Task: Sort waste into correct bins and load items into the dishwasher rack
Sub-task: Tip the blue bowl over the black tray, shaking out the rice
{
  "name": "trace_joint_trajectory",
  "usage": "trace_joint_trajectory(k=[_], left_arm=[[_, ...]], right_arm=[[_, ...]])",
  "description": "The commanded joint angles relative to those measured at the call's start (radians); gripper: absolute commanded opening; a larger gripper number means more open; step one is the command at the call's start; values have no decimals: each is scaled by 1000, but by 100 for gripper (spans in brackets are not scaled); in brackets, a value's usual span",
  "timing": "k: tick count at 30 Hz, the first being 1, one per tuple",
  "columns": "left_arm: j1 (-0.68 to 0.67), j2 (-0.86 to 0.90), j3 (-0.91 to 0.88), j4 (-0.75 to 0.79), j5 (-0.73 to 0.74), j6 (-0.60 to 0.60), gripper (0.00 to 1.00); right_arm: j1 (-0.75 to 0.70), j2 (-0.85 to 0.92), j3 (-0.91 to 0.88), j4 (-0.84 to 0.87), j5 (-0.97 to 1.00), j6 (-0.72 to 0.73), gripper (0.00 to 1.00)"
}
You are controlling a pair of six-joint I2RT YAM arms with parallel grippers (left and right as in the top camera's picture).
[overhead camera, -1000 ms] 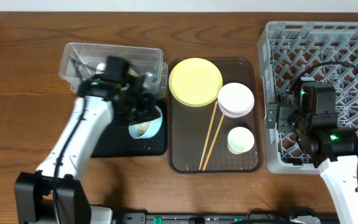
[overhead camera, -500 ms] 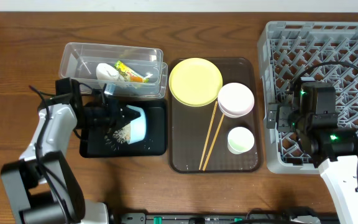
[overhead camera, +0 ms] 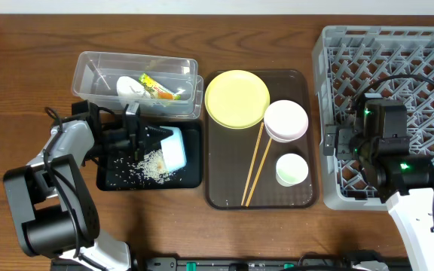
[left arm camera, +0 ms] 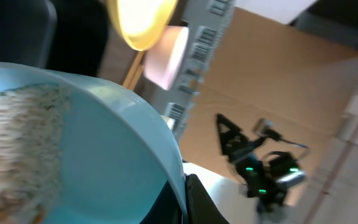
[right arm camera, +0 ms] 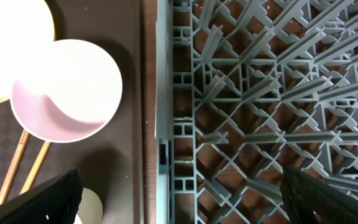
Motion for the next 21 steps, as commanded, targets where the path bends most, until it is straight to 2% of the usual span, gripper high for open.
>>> trace_joint_trajectory(k=[1, 10, 21], left_arm=[[4, 6, -7, -2, 92, -123, 6], [4, 6, -6, 39, 149, -324, 6], [43, 6, -6, 42, 149, -394, 6]], right_arm=[[-11, -2, 18, -2, -4, -12, 99], [-11, -2, 18, -2, -4, -12, 99], [-11, -2, 18, -3, -4, -12, 99]])
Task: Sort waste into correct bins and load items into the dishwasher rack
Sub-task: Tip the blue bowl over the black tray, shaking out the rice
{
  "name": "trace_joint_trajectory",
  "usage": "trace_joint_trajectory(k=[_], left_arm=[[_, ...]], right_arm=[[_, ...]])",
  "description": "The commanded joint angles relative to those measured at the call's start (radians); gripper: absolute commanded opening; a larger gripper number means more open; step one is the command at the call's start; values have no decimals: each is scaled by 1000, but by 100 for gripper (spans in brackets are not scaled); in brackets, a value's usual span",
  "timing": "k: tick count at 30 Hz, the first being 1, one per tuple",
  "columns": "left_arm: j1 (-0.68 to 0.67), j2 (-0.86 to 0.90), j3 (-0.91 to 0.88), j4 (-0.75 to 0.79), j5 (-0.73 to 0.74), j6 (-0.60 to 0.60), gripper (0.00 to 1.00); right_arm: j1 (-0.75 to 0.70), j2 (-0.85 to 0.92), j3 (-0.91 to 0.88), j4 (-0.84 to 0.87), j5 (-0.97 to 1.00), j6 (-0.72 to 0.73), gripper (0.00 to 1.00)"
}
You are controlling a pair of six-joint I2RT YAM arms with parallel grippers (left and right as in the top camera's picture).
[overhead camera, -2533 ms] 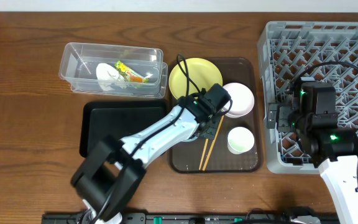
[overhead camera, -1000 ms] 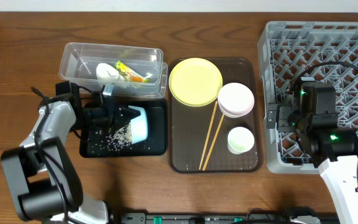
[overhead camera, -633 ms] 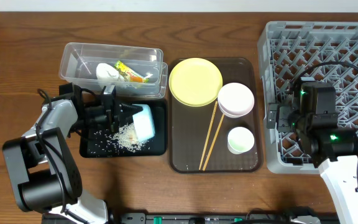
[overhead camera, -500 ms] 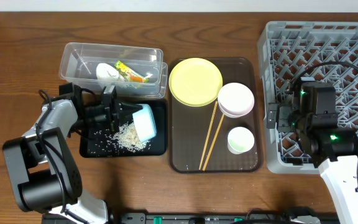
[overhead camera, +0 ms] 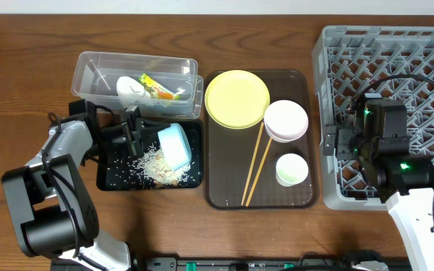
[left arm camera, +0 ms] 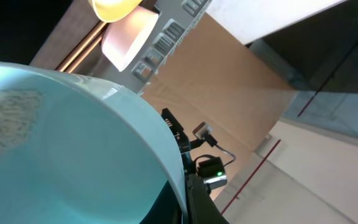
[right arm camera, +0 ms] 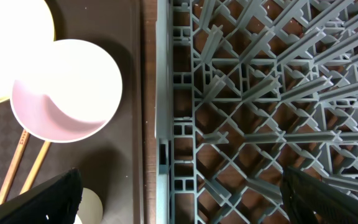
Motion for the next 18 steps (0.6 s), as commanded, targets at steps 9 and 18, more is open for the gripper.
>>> trace_joint_trajectory(k=[9, 18], left_arm=[[55, 6, -6, 1, 28, -47, 6], [55, 6, -6, 18, 29, -117, 6]], right_arm=[[-11, -2, 18, -2, -4, -12, 99], [-11, -2, 18, -5, -4, -12, 99]])
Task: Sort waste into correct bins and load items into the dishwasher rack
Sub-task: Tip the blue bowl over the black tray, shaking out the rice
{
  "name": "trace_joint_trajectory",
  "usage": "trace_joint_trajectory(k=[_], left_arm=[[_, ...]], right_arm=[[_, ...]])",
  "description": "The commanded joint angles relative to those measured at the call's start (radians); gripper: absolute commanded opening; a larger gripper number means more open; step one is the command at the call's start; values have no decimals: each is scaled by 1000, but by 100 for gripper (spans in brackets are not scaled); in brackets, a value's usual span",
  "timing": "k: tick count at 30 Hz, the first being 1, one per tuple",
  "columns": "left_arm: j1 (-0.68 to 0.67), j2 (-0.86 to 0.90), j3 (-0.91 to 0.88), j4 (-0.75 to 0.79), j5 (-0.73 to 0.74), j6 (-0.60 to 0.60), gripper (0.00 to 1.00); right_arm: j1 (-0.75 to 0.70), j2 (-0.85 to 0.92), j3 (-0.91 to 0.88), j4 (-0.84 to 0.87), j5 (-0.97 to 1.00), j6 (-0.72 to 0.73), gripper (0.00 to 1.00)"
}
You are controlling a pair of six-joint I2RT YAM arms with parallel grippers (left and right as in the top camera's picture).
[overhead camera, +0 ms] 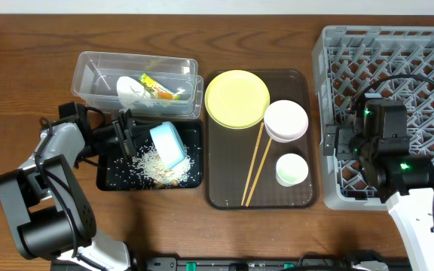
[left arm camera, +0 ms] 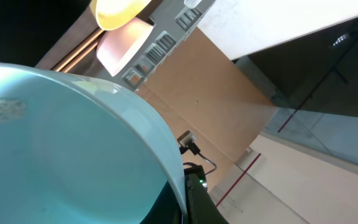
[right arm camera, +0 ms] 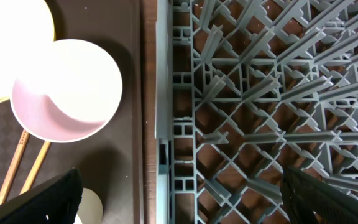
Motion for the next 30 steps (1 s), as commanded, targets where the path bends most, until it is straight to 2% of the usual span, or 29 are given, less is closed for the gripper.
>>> trace_joint_trajectory(k=[1, 4, 9, 11, 15, 17, 19, 21, 24, 27, 30], left_arm=[[5, 6, -6, 13, 29, -31, 6], [9, 6, -6, 27, -4, -31, 7], [9, 6, -6, 50, -185, 0, 6], [9, 6, -6, 51, -165, 0, 6], [9, 6, -6, 171, 31, -2, 6], [9, 5, -5, 207, 24, -7, 7], [9, 6, -5, 218, -30, -8, 12], [9, 6, -6, 211, -35, -41, 6], [4, 6, -5, 250, 30, -49, 6], [5, 5, -5, 278, 10, -32, 6], [4, 5, -5, 279, 9, -77, 6]], right_arm=[[-11, -2, 18, -5, -4, -12, 99], [-11, -2, 18, -5, -4, -12, 99], [-11, -2, 18, -5, -4, -12, 99], [-11, -2, 18, -5, -4, -12, 99], [-11, -2, 18, -5, -4, -12, 99], [-11, -2, 18, -4, -4, -12, 99], [-11, -2, 18, -5, -4, -12, 99], [-11, -2, 18, -5, -4, -12, 99], [-11, -2, 18, -7, -4, -12, 99], [-11, -2, 18, -6, -4, -12, 99], [-11, -2, 18, -6, -4, -12, 99]])
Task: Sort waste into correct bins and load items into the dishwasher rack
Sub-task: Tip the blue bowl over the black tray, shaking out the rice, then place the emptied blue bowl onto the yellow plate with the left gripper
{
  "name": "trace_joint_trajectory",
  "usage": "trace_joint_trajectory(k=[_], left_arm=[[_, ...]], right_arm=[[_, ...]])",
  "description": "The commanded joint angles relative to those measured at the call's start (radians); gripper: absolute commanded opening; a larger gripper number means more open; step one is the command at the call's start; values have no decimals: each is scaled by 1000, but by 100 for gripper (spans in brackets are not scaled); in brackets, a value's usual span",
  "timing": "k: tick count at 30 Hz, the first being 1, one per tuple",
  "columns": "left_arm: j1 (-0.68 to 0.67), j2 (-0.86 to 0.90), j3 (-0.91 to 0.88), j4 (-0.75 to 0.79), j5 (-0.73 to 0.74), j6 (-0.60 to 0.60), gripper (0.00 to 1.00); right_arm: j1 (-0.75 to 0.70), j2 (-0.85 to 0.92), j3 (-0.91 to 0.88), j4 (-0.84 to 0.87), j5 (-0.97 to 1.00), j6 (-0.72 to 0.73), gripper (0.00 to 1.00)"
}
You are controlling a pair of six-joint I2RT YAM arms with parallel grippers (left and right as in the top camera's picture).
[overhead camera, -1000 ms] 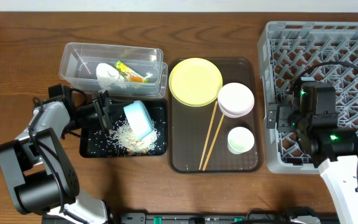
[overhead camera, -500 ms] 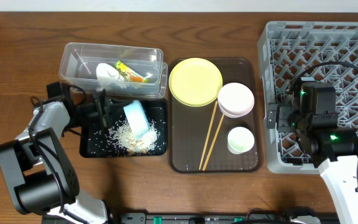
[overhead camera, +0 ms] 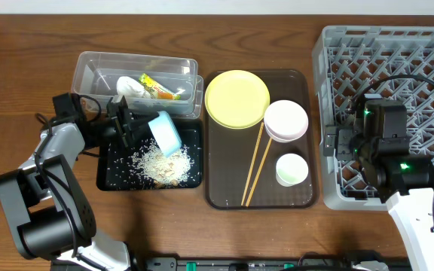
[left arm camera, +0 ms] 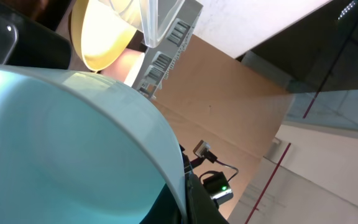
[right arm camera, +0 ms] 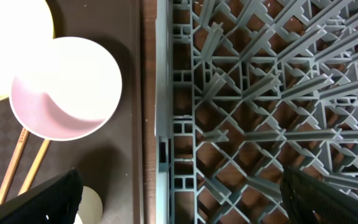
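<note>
My left gripper [overhead camera: 132, 125] is shut on the rim of a light blue bowl [overhead camera: 165, 133], which is tipped on its side over the black tray [overhead camera: 111, 178]. A pile of rice [overhead camera: 164, 162] lies on that tray under the bowl. In the left wrist view the blue bowl [left arm camera: 61, 143] fills the frame with no rice showing inside, its rim pinched in the gripper [left arm camera: 185, 199]. My right gripper [overhead camera: 338, 143] hangs open over the left edge of the grey dishwasher rack [overhead camera: 398, 45]. Nothing is between the right gripper's [right arm camera: 182, 199] fingers.
A clear bin [overhead camera: 89, 71] with wrappers stands behind the black tray. The brown tray [overhead camera: 224, 197] holds a yellow plate [overhead camera: 236, 98], a pink bowl [overhead camera: 285, 120], a small cup [overhead camera: 291, 168] and chopsticks [overhead camera: 255, 165]. The pink bowl [right arm camera: 66, 87] lies left of the rack wall [right arm camera: 163, 93].
The left gripper and the blue bowl have moved toward the back of the black tray, nearer the clear bin. The last trace of rice inside the bowl is gone. The right arm has not moved.
The blue bowl was held tilted over the black tray with much rice still inside. Then less rice showed in it and the pile on the tray had grown. Then only a trace remained, and now the bowl shows none. The right gripper stayed open over the rack edge.
</note>
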Motion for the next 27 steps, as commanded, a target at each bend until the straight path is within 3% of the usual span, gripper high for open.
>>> trace_joint_trajectory(k=[1, 13, 21, 27], left_arm=[[-1, 5, -2, 4, 42, -33, 6], [-108, -68, -2, 31, 14, 69, 6], [-351, -216, 4, 262, -225, 40, 6], [-519, -235, 64, 478, -454, 20, 6]], right_arm=[[-11, -2, 18, 1, -4, -12, 99], [-11, -2, 18, 3, -4, -12, 99], [-11, -2, 18, 6, -4, -12, 99], [-11, -2, 18, 6, -4, -12, 99]])
